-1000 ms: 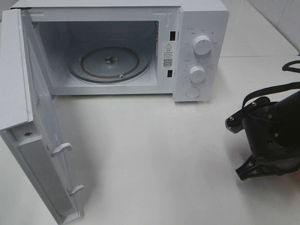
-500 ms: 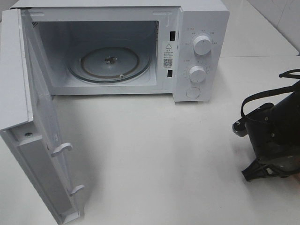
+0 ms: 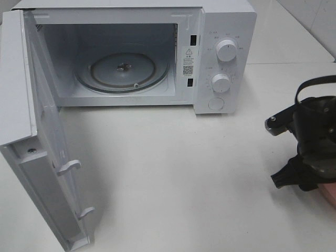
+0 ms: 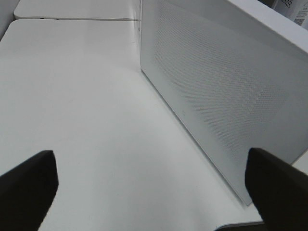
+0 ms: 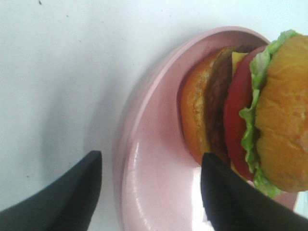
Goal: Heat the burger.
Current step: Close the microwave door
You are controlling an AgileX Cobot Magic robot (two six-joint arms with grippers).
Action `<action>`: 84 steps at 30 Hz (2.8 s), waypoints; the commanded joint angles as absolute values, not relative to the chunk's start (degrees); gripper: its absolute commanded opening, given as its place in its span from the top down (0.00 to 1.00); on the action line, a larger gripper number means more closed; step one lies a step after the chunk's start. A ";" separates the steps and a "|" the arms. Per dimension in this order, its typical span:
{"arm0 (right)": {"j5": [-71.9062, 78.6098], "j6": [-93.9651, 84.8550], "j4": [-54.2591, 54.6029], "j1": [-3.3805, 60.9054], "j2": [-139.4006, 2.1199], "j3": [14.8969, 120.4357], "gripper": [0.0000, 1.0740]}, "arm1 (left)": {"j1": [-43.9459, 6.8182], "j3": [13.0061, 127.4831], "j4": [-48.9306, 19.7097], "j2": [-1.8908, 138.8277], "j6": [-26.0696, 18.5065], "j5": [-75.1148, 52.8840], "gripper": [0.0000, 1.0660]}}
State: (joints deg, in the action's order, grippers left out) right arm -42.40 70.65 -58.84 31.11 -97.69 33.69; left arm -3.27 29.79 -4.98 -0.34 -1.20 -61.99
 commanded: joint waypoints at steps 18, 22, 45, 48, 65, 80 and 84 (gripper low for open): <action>-36.90 14.90 -13.64 30.88 -64.34 33.75 0.24 | -3.09 29.68 -5.16 -1.20 -1.26 -61.36 0.08; -41.88 10.20 -10.49 30.88 -55.86 33.75 0.25 | -3.09 29.68 -5.16 -1.20 -1.26 -61.36 0.08; -57.24 10.94 -10.43 28.19 -26.76 32.66 0.29 | -3.09 29.68 -5.16 -1.20 -1.26 -61.36 0.08; -57.98 10.49 -10.43 24.29 -23.84 31.51 0.29 | -3.09 29.68 -5.16 -1.20 -1.26 -61.36 0.08; -57.01 1.38 -2.81 8.37 -7.73 28.59 0.29 | -3.09 29.68 -5.16 -1.20 -1.26 -61.36 0.08; -57.01 1.60 -2.92 3.38 1.78 28.59 0.29 | -3.09 29.68 -5.16 -1.20 -1.26 -61.36 0.08; -57.01 1.72 -2.98 3.38 1.78 28.59 0.29 | -3.09 29.68 -5.16 -1.20 -1.26 -61.36 0.08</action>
